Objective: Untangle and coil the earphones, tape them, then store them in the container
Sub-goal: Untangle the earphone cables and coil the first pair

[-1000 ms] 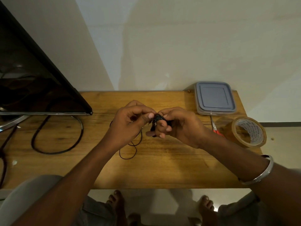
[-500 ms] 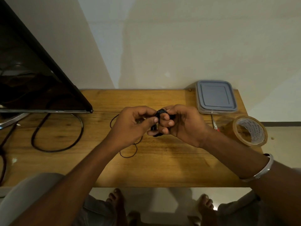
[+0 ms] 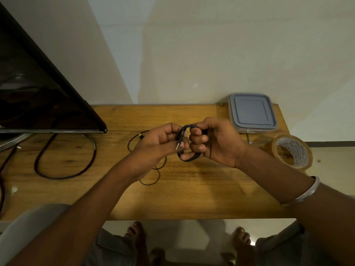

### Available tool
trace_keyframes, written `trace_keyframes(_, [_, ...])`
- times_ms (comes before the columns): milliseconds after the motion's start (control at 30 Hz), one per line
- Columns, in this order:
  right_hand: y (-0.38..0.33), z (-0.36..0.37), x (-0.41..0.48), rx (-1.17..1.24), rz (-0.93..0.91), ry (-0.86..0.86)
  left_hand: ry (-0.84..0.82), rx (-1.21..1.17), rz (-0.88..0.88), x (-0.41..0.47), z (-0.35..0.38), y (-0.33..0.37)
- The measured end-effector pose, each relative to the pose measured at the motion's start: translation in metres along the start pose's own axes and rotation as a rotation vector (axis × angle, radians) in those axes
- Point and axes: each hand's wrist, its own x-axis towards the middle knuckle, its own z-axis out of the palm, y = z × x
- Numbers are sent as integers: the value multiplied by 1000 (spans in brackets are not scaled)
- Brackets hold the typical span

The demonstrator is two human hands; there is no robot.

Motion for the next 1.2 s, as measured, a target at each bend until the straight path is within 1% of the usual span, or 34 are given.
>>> trace_keyframes(100, [2,1,0,-21,14,-11,59,82,14,0,3,0])
trace_keyframes(200, [3,2,0,-43,21,12,150,106,11,1,5,3])
trace_keyframes(333, [4,2,3,-62,-1,86,259,-11,-59,3,4,0])
trace_keyframes(400, [5,2,3,-121,-24,124,299,-74,-89,3,5,-2])
trace_keyframes(600, [14,-4,8,-420,-162,278,370,-65,-179,4,5,-9])
trace_keyframes(700, [12,-10,7,-623,-205,311,369,-41,-222,5,6,-12])
trace_keyframes(800, [10,-18,6,-830,-189,343,341,-45,-295,4,8,-17])
trace_keyframes(933, [18,-28,10,-1144,-115,368,382,-114,-426,0,10,-23])
trace_keyframes(967, [21,-30,11,-1187,-87,371,398,-101,-455,0,12,-24])
trace_keyframes(1033, [26,-33,14,-1271,-41,372,432,-1,-499,-1,15,-30])
trace_keyframes(1133, [34,-37,16,-1358,-10,371,459,294,-481,1,14,-46])
trace_keyframes(1200, [39,-40,17,-1393,-24,392,452,448,-443,1,12,-51])
